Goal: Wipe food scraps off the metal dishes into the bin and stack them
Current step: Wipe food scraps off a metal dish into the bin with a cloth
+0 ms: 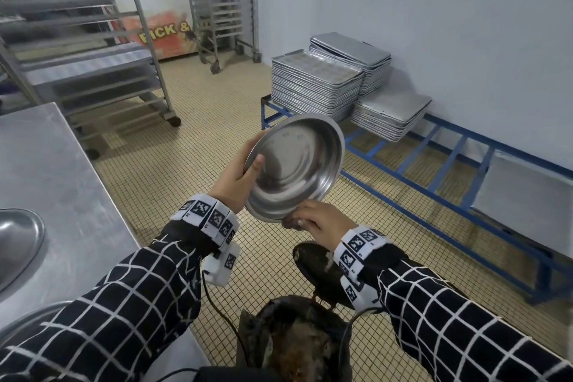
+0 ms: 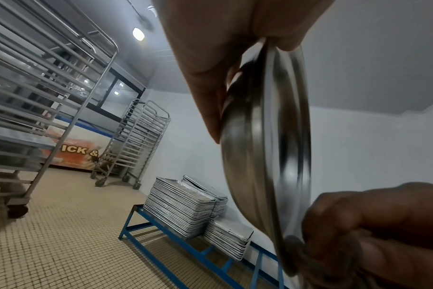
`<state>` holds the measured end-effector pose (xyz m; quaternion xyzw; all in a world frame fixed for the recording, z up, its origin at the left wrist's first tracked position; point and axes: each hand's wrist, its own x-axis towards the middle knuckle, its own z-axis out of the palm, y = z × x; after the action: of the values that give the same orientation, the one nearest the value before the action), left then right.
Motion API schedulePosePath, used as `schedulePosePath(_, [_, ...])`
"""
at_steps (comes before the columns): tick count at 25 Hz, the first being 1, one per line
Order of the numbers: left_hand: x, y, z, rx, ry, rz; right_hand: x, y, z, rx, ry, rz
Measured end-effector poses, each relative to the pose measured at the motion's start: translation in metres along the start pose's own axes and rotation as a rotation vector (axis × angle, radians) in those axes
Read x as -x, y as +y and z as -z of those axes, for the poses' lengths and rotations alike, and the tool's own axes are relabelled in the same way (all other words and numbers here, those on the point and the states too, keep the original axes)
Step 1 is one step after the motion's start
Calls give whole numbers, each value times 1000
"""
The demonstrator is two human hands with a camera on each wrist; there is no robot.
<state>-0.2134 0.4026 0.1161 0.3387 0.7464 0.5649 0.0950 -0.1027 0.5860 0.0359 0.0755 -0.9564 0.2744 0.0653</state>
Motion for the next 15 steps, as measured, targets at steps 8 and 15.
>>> schedulePosePath(8, [5, -2, 0, 58, -14, 118, -28, -34, 27, -392, 734, -310])
schedulePosePath(15, [7, 8, -8, 187, -74, 190, -36, -55, 2, -359, 391, -12])
